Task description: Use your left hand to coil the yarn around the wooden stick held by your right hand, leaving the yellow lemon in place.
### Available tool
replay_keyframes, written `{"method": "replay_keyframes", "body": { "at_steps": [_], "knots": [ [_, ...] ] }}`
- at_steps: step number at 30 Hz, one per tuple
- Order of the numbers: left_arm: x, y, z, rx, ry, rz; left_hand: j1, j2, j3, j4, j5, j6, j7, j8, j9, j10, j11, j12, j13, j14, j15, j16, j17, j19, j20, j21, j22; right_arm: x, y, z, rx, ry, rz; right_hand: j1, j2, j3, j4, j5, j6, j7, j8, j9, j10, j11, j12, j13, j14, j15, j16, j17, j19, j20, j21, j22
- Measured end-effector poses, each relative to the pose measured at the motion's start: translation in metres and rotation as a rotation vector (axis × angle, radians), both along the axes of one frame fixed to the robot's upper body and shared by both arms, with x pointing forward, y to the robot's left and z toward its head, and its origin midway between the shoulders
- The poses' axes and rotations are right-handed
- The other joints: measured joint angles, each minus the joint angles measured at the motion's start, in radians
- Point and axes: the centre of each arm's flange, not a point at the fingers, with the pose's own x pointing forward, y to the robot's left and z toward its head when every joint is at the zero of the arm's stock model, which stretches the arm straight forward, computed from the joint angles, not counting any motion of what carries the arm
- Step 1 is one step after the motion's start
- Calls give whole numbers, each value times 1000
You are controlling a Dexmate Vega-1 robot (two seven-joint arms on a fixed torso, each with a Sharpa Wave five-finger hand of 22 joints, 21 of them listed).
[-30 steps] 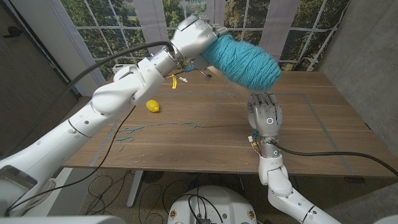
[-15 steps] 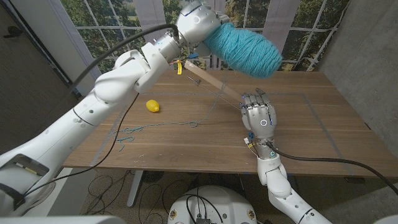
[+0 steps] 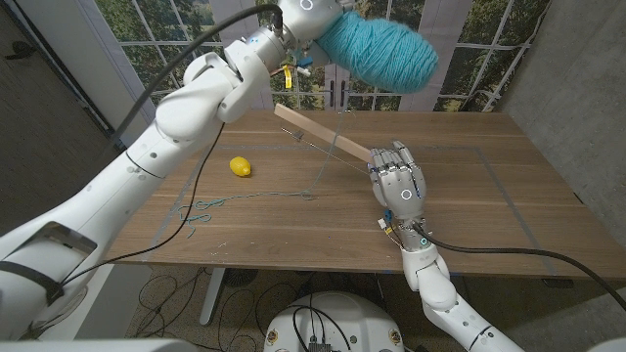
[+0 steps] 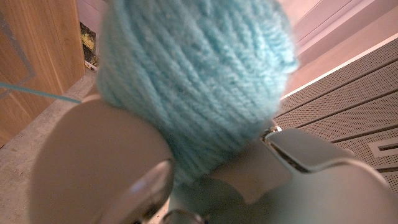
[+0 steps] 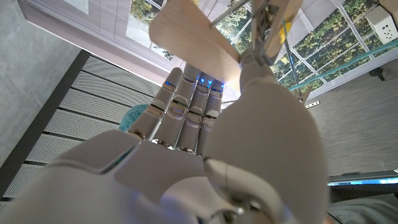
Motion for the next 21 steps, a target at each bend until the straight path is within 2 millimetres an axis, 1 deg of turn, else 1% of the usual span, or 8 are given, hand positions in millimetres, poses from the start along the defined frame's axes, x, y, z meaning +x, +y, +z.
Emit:
{"method": "replay_keyframes", "body": {
  "at_steps": [4, 11, 15, 17, 20, 21],
  "knots": [
    [3, 0, 7, -15, 5, 15, -1, 1, 0, 0, 0, 0, 0, 0, 0, 0, 0, -2, 1, 0, 0, 0, 0, -4, 3, 1, -1, -2, 5, 1, -19, -6, 20, 0, 0, -1, -1, 0, 0, 0, 0, 0, 0, 0, 0, 0, 0, 0, -1, 0, -6, -6, 4, 0],
    [8, 2, 16, -44, 24, 55, -1, 1, 2, -2, 0, 0, 0, 0, 0, 0, 0, -3, 9, 0, 0, 0, 1, -5, 5, 10, -6, -11, 12, 6, -53, -29, 56, 0, 0, -1, -1, 0, 0, 0, -1, 0, 0, 0, -4, 3, 2, -1, -5, 6, -5, -6, 4, 0],
    [12, 4, 19, -57, 41, 77, -1, 1, 3, -3, 0, 0, 0, 0, 0, 0, 0, -4, 15, 0, 0, 0, 1, -5, 5, 10, -10, -17, 17, 8, -71, -40, 84, 0, 0, -7, 1, 0, 0, 0, -1, 0, 0, 0, -1, 5, 2, -2, -8, 9, -6, -5, 11, 0],
    [13, 5, 20, -64, 49, 86, -1, 1, 3, -3, 0, 0, 0, 0, 0, 0, 0, -4, 15, 0, 0, 0, 1, -5, 5, 13, -12, -20, 20, 9, -79, -43, 103, 0, 0, -8, 1, -1, 0, 0, -1, 2, 0, 0, 1, 8, 2, -2, -8, 9, -11, 0, 12, 0],
    [15, 6, 21, -73, 61, 97, -1, 1, 6, -6, 0, 0, 0, 0, 0, 0, 0, -4, 16, 0, 0, 0, 2, -5, 5, 20, -17, -24, 24, 10, -86, -42, 135, 0, 0, -8, 0, -2, -7, -7, -1, 3, -3, -4, 1, 9, 4, -4, -15, 13, -11, 0, 12, 0],
    [15, 7, 21, -77, 66, 100, -1, 1, 7, -7, 0, 0, 0, 0, 0, 0, 0, -4, 17, 0, 0, 0, 2, -5, 5, 21, -19, -26, 24, 10, -83, -43, 139, 0, 0, -11, 3, -2, -7, -7, -1, 3, -4, -4, 1, 9, 5, -5, -16, 14, -11, 0, 18, 0]
  ]
}}
